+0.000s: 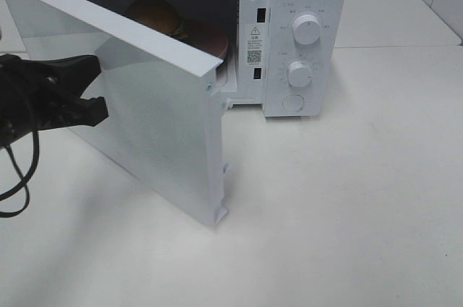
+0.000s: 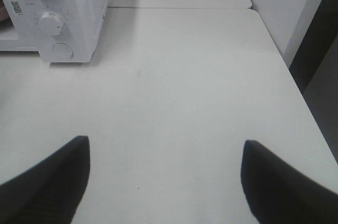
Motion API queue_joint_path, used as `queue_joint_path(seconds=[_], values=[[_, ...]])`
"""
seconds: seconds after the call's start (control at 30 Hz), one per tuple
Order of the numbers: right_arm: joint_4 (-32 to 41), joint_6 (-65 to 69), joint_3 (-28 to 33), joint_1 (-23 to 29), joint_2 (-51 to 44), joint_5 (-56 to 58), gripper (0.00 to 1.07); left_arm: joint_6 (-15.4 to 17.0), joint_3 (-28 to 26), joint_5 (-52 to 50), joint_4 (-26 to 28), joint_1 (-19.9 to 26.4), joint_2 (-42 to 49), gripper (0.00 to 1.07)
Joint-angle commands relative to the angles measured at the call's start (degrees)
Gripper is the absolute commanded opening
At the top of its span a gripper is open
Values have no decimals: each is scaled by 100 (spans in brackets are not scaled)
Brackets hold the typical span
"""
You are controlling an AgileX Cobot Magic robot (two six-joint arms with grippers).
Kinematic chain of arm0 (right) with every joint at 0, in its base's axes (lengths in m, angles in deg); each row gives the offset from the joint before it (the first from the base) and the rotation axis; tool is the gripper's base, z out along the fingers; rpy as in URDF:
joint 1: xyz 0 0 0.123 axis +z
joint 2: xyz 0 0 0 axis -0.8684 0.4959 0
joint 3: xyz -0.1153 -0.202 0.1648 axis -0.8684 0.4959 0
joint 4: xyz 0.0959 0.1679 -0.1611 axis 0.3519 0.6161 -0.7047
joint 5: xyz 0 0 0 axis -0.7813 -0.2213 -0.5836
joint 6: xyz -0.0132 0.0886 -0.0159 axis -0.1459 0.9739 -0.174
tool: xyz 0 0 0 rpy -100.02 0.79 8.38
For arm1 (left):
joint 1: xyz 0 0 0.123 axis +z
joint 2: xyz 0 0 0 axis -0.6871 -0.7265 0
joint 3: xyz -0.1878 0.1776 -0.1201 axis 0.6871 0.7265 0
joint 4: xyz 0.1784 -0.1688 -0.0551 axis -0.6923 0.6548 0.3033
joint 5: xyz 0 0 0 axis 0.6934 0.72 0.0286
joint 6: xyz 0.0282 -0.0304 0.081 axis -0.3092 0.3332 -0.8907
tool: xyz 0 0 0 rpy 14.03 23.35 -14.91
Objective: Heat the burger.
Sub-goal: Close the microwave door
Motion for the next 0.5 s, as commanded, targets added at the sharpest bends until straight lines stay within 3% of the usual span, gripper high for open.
queue_joint_path(seconds=[0.03,0.2,0.33,0.5], values=[[-17,-29,-6,-23,-138,-34,74,11,-321,-29,86,-183,-315,0],[-17,-29,-6,-23,-138,-34,74,-69,-762,-23,304,-619,-728,0],[-17,-29,-6,-23,-138,-34,74,-407,-1289,0,928,-968,-1157,0],[-17,-29,-6,-23,-138,-34,74,-561,-1874,401,1432,-1192,-1473,0]])
